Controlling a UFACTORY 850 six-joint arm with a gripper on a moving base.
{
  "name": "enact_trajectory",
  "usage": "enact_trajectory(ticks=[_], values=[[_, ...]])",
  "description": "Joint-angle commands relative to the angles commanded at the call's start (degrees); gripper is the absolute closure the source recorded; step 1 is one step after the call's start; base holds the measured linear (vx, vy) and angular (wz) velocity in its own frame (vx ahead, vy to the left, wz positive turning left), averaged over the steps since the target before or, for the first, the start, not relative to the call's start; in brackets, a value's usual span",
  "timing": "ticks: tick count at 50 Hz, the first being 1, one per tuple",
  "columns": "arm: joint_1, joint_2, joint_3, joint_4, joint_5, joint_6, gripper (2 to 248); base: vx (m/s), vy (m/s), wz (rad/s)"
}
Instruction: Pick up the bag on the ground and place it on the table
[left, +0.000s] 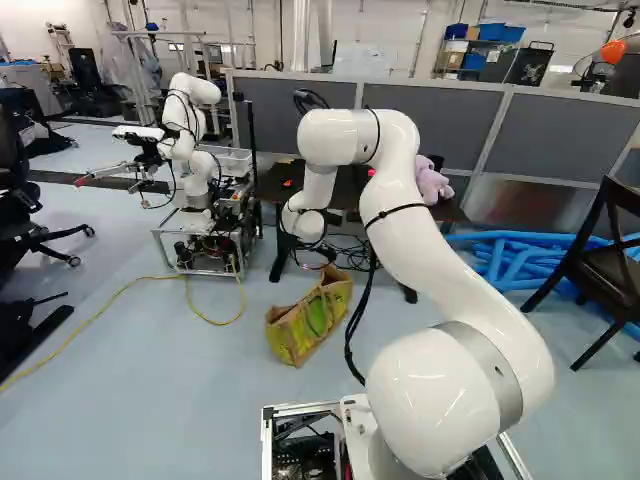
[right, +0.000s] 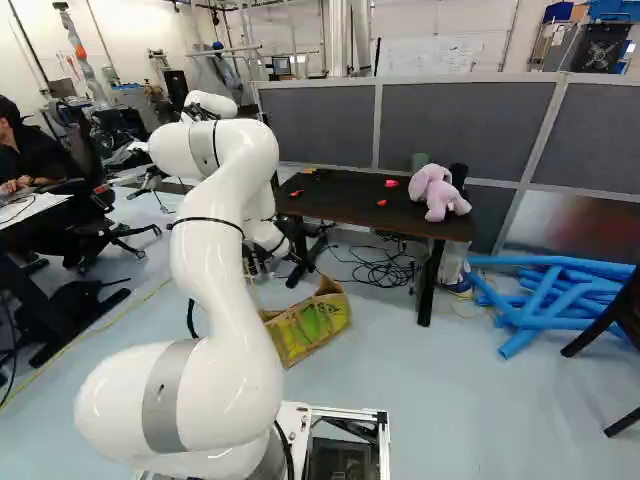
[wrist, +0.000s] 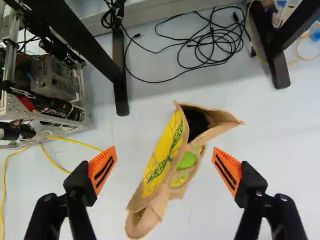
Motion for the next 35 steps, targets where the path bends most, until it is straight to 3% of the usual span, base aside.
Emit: enact_trajectory(ticks=[20, 35], values=[[-0.2, -4.9, -4.7, 2.7, -2.4, 0.1, 3, 0.0, 0.0, 0.0], [-0.2, -7.9, -7.0, 2.9, -2.6, 7.3, 3, 0.0, 0.0, 0.0]])
